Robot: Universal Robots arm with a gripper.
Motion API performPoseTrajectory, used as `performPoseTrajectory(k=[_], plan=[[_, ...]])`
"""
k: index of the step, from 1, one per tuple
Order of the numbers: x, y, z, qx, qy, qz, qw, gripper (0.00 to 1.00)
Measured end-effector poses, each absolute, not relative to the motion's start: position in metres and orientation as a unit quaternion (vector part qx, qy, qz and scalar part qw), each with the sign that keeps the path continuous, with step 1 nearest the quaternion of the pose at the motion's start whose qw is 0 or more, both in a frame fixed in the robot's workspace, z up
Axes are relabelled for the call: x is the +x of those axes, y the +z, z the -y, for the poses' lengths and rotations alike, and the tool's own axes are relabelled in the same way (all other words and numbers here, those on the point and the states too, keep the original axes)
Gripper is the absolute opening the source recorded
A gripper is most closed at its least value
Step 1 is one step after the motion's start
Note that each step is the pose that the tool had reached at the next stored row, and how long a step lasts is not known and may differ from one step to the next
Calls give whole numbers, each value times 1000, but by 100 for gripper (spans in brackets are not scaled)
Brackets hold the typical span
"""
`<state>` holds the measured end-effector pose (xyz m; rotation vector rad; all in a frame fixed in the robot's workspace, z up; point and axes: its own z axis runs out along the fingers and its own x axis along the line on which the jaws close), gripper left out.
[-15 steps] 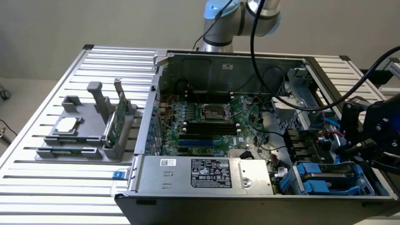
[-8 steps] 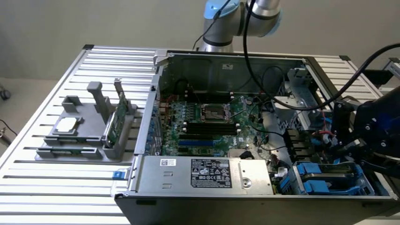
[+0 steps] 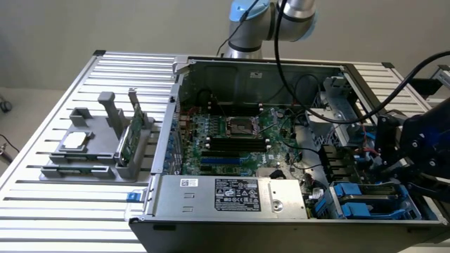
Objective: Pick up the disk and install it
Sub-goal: 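Insert the first disk wire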
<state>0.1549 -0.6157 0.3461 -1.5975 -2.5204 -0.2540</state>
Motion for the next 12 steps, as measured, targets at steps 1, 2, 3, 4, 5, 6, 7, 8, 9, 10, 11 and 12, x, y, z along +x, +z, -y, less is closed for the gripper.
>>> performPoseTrajectory(k=[1, 2, 3, 4, 5, 6, 7, 8, 9, 10, 11, 12], plan=[[155, 346, 616, -535, -83, 838, 72, 17], [155, 346, 616, -538, -81, 836, 70, 17], [155, 346, 616, -542, -80, 834, 69, 17], [155, 347, 616, -545, -78, 832, 67, 17], [155, 347, 616, -549, -77, 830, 66, 17], [155, 347, 616, -552, -76, 827, 65, 17], [155, 347, 616, -556, -75, 825, 64, 17], [155, 348, 616, -560, -74, 823, 62, 17], [155, 348, 616, -563, -73, 821, 61, 17], [155, 348, 616, -567, -72, 818, 60, 17], [155, 348, 616, -571, -70, 816, 58, 17], [155, 349, 616, -574, -69, 814, 57, 17]])
